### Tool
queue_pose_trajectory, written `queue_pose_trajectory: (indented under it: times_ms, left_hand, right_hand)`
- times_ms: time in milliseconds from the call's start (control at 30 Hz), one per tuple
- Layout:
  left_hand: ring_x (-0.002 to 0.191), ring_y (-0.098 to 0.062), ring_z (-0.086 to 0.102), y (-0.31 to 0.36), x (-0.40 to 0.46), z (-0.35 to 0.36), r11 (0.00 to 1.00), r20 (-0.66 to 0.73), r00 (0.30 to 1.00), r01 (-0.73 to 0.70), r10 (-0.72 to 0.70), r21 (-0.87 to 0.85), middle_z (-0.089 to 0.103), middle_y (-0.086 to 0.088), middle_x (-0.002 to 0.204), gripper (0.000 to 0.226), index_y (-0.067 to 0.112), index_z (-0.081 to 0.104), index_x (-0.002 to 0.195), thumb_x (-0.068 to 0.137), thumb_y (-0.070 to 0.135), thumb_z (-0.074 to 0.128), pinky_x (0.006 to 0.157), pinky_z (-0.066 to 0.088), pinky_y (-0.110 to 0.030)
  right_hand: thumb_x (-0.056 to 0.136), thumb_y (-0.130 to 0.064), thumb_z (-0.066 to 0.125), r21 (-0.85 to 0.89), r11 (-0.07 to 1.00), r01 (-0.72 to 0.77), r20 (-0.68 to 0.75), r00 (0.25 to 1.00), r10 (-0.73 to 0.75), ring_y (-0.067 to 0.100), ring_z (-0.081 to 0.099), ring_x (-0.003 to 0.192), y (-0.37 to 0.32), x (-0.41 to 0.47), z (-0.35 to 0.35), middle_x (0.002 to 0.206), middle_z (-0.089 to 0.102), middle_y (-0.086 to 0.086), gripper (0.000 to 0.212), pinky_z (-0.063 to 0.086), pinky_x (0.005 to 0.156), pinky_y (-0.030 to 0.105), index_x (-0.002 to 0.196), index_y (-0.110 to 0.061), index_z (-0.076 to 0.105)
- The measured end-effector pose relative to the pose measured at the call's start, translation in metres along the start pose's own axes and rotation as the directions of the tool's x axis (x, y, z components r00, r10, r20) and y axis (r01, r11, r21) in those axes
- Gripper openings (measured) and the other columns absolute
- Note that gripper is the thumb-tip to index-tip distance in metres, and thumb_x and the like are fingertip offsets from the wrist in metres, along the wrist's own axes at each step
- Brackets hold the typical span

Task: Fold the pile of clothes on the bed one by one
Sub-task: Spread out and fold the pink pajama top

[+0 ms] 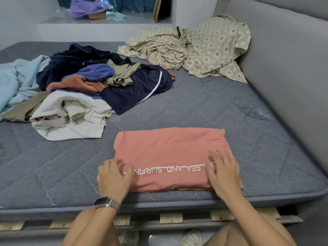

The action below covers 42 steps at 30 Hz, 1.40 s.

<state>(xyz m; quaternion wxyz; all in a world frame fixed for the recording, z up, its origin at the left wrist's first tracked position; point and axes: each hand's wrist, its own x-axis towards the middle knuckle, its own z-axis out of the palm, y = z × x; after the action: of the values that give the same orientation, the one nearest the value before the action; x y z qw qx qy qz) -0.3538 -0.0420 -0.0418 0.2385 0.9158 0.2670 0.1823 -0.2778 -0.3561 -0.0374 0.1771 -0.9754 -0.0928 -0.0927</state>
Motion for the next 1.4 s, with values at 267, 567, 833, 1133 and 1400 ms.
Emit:
queue_pose_trajectory:
  times_ms: [267, 567, 833, 1133, 1400]
  left_hand:
    - [0.142, -0.031, 0.019, -0.008, 0.007, 0.032, 0.933, 0.273, 0.928, 0.161, -0.254, 0.322, 0.021, -0.015, 0.155, 0.086, 0.008, 0.015, 0.149, 0.088, 0.062, 0.044, 0.114, 0.016, -0.047]
    - [0.091, -0.03, 0.069, 0.013, 0.063, 0.021, 0.639, 0.607, 0.673, 0.696, -0.423, -0.327, 0.071, -0.014, 0.102, 0.066, 0.002, 0.061, 0.112, 0.063, 0.038, 0.087, 0.071, 0.055, -0.034]
    - [0.101, -0.027, 0.068, 0.011, 0.079, 0.031, 0.316, 0.773, 0.613, 0.775, -0.163, -0.548, 0.069, -0.015, 0.112, 0.051, 0.006, 0.062, 0.117, 0.075, 0.028, 0.08, 0.078, 0.058, -0.032]
    - [0.094, -0.029, 0.069, 0.066, 0.109, -0.101, 0.149, 0.774, 0.55, 0.834, -0.312, -0.532, 0.068, -0.02, 0.111, 0.04, 0.003, 0.06, 0.118, 0.08, 0.017, 0.062, 0.076, 0.059, -0.036]
    - [0.087, -0.024, 0.071, 0.036, 0.133, -0.336, 0.006, 0.588, 0.607, 0.699, -0.534, -0.715, 0.071, -0.016, 0.105, 0.025, 0.006, 0.059, 0.113, 0.089, 0.007, 0.056, 0.063, 0.059, -0.029]
  right_hand:
    - [0.089, -0.071, 0.024, -0.138, 0.957, -0.255, 0.318, 0.904, 0.287, 0.025, 0.0, 0.149, -0.008, 0.018, 0.024, 0.162, 0.0, -0.001, 0.079, 0.004, 0.117, 0.054, 0.154, -0.029, 0.004]
    - [0.064, -0.048, 0.085, 0.356, 0.64, -0.682, 0.418, 0.728, 0.543, 0.026, 0.063, 0.098, 0.009, 0.079, 0.005, 0.11, 0.067, 0.01, 0.069, 0.047, 0.082, 0.03, 0.113, -0.006, 0.061]
    - [0.081, -0.029, 0.074, 0.662, 0.44, -0.607, 0.458, 0.792, 0.403, -0.01, 0.064, 0.069, 0.014, 0.081, 0.005, 0.08, 0.073, -0.014, 0.018, 0.053, 0.07, 0.014, 0.094, -0.017, 0.069]
    - [0.075, -0.031, 0.08, 0.596, 0.233, -0.769, 0.677, 0.637, 0.37, 0.001, 0.069, 0.071, -0.069, 0.121, -0.095, 0.087, 0.073, -0.003, 0.04, 0.049, 0.069, 0.028, 0.108, -0.013, 0.065]
    - [0.083, -0.024, 0.072, 0.562, 0.411, -0.718, 0.78, 0.625, 0.026, 0.012, 0.069, 0.089, -0.278, 0.191, -0.206, 0.097, 0.074, 0.001, 0.037, 0.052, 0.072, 0.03, 0.118, -0.013, 0.063]
